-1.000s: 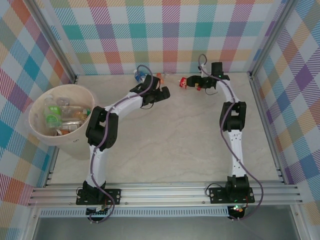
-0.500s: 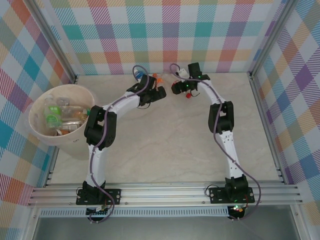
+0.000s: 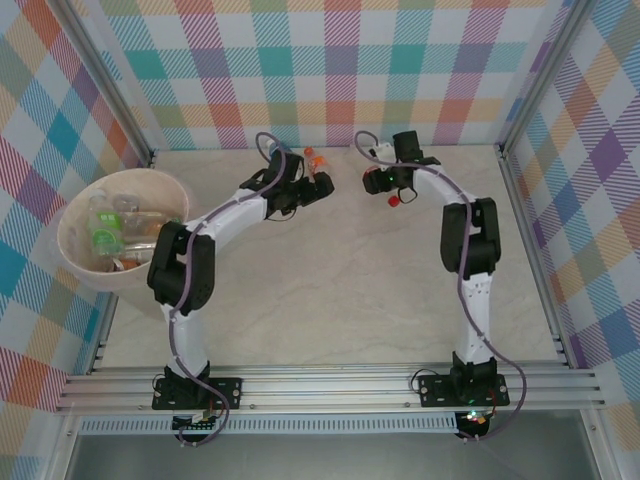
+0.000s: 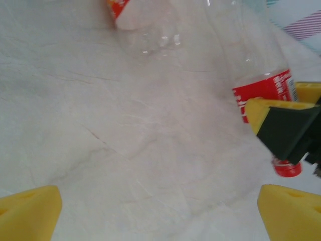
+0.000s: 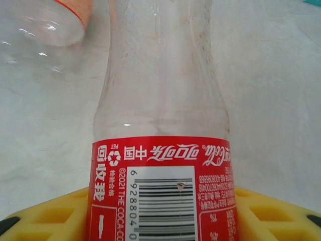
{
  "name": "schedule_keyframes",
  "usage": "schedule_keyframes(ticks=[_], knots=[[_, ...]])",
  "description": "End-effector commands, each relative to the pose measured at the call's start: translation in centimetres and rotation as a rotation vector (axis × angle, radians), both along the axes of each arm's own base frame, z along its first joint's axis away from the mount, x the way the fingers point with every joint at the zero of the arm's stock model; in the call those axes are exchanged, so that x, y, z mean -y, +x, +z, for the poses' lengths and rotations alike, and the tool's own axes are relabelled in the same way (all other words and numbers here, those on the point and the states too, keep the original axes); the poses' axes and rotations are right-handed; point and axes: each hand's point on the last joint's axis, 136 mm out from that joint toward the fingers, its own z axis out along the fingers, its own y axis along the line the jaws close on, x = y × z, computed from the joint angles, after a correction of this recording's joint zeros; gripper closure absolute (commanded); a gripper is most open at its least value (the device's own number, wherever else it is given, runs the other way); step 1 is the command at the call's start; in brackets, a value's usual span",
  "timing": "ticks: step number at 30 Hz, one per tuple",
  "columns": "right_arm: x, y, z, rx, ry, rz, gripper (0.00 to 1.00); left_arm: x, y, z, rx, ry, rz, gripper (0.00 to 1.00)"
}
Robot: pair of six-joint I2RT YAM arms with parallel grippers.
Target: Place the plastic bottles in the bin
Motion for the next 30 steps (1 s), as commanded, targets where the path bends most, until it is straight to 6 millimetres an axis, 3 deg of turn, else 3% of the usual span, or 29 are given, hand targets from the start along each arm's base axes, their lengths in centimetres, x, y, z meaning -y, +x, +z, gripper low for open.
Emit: schedule_keyframes(ticks=[1,7,12,15,19,30], knots=[[-0.9,-1.7,5.9,0.113,0.157,-0.040,0.56,2.9,-1.9,5.6,0.075,-0.236,-0.116,0.00],[-2.3,-10.0,9.0,0.078,0.417,-0.064,0.56,4.4,-5.6,11.0,0.139,-0.420,-0.193,0.00],[-5.1,-15.9,11.1,0.055,0.553,0.029,0.55,5.2,-8.1,12.0,0.129,-0.413,-0.209,0.00],[-6.5,-18.8,12.4,0.072,0.593,0.094,0.53,4.6,-8.6,11.3,0.105,-0.353,-0.149,0.00],[-7.9,-21.3,13.4,0.074,0.620,0.167,0.52,2.7,-8.8,10.0,0.063,-0.279,-0.035,0.00],[-10.2,-24.6,14.8,0.049,0.674,0.336,0.51,4.0,-9.3,11.0,0.070,-0.322,-0.081,0.02]])
